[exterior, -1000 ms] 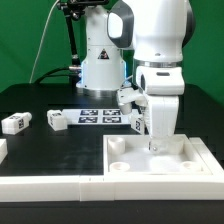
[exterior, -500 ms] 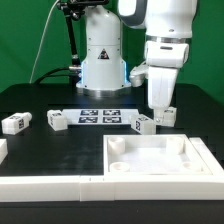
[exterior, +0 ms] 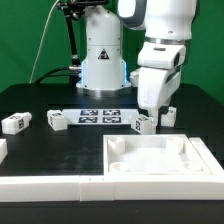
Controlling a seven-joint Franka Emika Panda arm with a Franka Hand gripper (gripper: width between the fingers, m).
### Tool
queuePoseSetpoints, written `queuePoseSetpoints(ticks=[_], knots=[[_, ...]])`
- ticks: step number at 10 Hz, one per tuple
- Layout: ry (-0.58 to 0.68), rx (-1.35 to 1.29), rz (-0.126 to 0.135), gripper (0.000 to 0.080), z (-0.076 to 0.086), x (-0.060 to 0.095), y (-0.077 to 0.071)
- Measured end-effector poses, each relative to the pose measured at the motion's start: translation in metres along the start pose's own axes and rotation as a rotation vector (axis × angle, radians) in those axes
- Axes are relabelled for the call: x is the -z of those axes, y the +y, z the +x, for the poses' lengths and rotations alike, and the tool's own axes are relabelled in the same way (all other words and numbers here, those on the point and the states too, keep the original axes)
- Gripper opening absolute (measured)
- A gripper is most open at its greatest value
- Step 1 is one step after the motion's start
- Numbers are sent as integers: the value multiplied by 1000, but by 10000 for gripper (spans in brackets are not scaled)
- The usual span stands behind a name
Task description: Assemble one leg
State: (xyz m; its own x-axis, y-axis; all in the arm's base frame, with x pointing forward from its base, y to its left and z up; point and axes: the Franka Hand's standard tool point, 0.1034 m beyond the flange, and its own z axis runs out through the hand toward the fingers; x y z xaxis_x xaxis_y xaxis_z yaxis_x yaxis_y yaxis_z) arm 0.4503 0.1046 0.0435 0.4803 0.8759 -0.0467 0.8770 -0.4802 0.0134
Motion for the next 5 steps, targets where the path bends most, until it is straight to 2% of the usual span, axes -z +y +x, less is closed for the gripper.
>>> queuePoseSetpoints(ticks=[1,2,3,5], knots=[[0,-43,0,649,0,0,-1],[34,-222,-7,649,1,1,-6],[39,-325,0,649,-1,-2,-15],[42,-619,26,649,3,-3,-21]])
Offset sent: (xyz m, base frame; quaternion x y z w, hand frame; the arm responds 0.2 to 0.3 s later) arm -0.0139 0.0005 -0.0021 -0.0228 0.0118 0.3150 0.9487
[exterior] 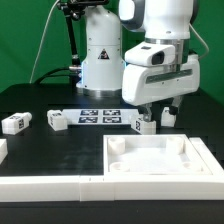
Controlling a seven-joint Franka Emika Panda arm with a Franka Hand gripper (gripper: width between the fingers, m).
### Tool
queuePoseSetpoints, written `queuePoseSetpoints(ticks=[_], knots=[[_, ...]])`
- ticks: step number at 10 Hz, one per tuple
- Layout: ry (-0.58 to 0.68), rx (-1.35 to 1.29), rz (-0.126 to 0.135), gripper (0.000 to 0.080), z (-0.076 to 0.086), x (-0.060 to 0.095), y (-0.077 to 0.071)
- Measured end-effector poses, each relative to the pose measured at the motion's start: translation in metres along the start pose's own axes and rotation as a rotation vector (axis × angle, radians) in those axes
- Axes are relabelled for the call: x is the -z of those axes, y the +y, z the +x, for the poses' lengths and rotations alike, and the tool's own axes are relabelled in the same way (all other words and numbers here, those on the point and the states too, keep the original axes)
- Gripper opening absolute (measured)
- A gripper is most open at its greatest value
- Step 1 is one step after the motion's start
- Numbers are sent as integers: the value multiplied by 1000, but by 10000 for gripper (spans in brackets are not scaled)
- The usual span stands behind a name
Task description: Assemble one leg
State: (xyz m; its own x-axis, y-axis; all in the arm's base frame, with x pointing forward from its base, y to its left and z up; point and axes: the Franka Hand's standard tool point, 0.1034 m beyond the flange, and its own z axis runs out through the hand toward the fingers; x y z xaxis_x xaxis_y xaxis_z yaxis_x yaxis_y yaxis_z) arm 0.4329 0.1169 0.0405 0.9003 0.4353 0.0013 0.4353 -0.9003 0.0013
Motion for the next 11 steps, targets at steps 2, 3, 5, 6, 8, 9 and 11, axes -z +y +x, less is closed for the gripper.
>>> queuePoseSetpoints(ticks=[2,3,5,6,8,9,11], knots=[[-5,-267,22,649,0,-1,-8],[-5,-322,31,649,0,-1,-10],[-9,-515,48,649,1,-1,-13],[-13,-621,58,649,1,-1,-15],[-33,-756,71,649,-10,-4,-19],[-40,-745,68,649,-21,-5,-29],[-36,-728,67,649,-35,-8,-41]])
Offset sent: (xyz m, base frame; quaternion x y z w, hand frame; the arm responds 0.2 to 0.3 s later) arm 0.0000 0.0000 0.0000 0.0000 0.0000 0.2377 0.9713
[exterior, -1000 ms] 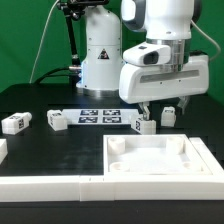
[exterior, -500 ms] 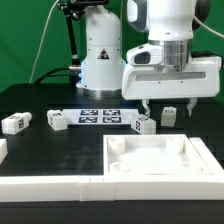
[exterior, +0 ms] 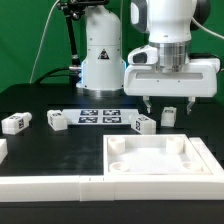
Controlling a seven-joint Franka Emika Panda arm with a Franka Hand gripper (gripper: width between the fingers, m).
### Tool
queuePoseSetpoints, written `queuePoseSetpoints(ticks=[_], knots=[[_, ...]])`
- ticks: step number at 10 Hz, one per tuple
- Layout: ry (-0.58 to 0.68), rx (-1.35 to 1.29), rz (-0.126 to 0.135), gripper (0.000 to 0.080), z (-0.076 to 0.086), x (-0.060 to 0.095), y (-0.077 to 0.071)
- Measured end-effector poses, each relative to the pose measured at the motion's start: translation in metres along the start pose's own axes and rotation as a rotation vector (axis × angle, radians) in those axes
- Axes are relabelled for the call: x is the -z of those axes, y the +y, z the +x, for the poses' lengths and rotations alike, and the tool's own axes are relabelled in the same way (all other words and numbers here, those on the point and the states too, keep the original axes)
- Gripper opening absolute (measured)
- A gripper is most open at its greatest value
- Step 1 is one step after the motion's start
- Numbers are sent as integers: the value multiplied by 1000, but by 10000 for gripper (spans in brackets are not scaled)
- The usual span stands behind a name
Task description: Assemble one leg
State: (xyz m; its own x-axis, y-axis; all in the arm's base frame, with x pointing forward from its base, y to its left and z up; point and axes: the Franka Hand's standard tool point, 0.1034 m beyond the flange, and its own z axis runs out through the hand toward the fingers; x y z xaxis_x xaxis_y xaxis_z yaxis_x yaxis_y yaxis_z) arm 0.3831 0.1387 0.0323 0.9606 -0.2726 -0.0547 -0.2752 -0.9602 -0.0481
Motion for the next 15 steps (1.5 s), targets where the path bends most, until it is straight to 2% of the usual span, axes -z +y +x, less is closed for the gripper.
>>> queuePoseSetpoints(ticks=[1,4,5,6,12,14,15], knots=[[-3,5,-3,649,-5,-2,1],[-17,24,-8,649,-5,-2,2],[-116,52,-35,649,-8,-4,9],[-158,42,-27,649,2,-5,7],[-649,31,-101,649,-6,-4,6],[-779,23,-122,649,-9,-9,8],[-782,22,-122,649,-9,-12,8]])
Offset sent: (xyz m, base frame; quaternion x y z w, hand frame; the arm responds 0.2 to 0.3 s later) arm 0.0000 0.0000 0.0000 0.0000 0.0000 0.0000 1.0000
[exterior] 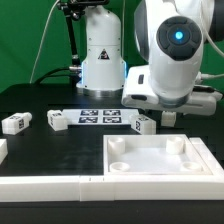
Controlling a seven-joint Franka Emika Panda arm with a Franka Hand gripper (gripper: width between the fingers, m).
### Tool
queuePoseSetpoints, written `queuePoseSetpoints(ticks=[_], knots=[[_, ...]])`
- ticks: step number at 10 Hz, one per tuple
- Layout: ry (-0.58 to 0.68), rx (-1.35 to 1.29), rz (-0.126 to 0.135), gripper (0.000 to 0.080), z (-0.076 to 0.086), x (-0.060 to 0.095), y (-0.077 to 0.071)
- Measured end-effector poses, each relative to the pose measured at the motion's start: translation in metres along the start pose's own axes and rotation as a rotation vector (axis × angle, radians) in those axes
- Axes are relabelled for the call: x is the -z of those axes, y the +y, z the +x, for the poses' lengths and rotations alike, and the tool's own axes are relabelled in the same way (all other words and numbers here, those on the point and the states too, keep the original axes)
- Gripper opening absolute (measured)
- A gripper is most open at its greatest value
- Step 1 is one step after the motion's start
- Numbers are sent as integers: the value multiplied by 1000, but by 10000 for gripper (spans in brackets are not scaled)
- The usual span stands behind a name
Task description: Assemble one leg
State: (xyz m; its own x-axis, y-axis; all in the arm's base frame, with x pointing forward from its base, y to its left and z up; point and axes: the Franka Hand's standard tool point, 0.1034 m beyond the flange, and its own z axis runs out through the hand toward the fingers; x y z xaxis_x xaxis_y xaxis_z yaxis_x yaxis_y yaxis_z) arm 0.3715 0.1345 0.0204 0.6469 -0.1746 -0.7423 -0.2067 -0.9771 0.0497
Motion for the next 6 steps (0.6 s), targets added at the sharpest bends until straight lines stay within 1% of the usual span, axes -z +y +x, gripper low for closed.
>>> queuePoseSetpoints(ticks=[1,2,3,4,5,6], knots=[[18,0,3,649,1,-1,-1],[34,-2,12,649,2,-6,-2],[44,6,19,649,-1,-11,-1],[40,1,19,649,-4,-16,2],[25,-14,34,649,-6,-20,1],[8,-30,55,649,-6,-23,0]])
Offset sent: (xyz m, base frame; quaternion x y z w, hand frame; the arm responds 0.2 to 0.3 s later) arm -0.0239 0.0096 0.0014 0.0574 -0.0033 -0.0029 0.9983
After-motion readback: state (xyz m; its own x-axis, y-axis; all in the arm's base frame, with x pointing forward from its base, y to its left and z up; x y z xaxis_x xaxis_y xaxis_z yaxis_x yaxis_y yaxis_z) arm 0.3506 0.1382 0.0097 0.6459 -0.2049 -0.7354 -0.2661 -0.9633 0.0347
